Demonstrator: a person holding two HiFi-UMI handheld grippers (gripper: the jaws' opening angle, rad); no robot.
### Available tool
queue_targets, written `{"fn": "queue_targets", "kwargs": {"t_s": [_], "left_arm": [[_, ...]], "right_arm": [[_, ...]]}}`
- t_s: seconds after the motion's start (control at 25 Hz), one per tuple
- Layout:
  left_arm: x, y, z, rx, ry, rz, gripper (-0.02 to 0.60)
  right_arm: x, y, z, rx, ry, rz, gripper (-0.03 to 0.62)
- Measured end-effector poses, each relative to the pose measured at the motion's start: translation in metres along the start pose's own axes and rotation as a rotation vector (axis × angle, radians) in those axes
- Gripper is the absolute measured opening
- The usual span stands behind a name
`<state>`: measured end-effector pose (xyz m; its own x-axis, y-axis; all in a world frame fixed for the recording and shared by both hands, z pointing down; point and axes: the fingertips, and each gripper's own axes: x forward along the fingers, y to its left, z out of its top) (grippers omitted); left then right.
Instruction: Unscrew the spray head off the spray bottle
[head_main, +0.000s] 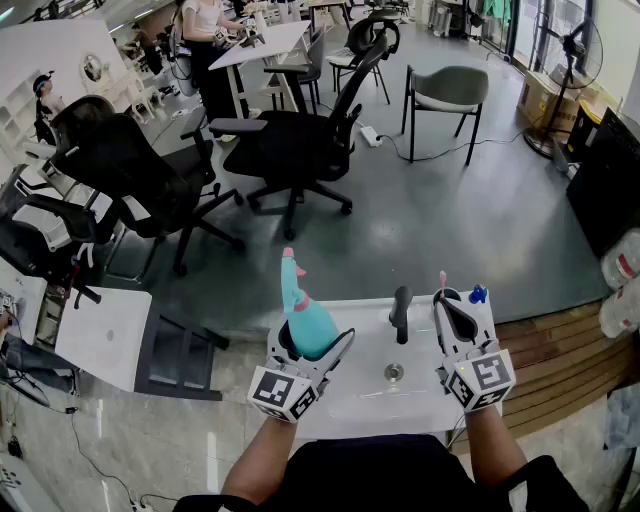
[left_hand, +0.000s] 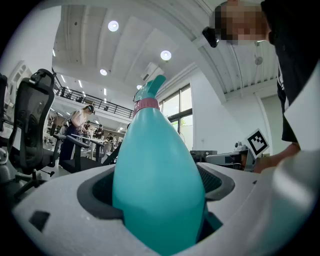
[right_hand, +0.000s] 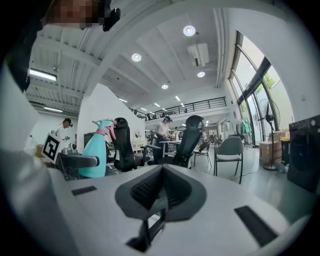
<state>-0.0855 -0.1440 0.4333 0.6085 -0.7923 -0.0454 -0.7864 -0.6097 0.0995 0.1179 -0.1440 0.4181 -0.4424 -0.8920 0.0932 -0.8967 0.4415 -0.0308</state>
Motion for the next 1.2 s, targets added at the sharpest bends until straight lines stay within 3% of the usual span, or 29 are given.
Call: {"fn": "queue_targets", "kwargs": {"t_s": [0.16, 0.44, 0.8, 1.2], "left_arm": [[0.0, 0.002, 0.002, 0.016, 0.004, 0.01, 0.456], [-0.003, 0.012, -0.003, -0.038, 0.025, 0.046, 0.456], [-0.004, 0.009, -0.009, -0.006, 0.047, 0.035, 0.456], [0.006, -0.011, -0.013, 0.0, 0.061, -0.023, 0.456]], "right_arm": [[0.002, 0.002, 0.0, -0.001, 0.002, 0.005, 0.005], [0.001, 0.004, 0.0, -0.001, 0.007, 0.01, 0.005], [0.004, 0.007, -0.003, 0.027, -0.003, 0.028, 0.005], [0.015, 0.037, 0.004, 0.015, 0.015, 0.15, 0.006]]}}
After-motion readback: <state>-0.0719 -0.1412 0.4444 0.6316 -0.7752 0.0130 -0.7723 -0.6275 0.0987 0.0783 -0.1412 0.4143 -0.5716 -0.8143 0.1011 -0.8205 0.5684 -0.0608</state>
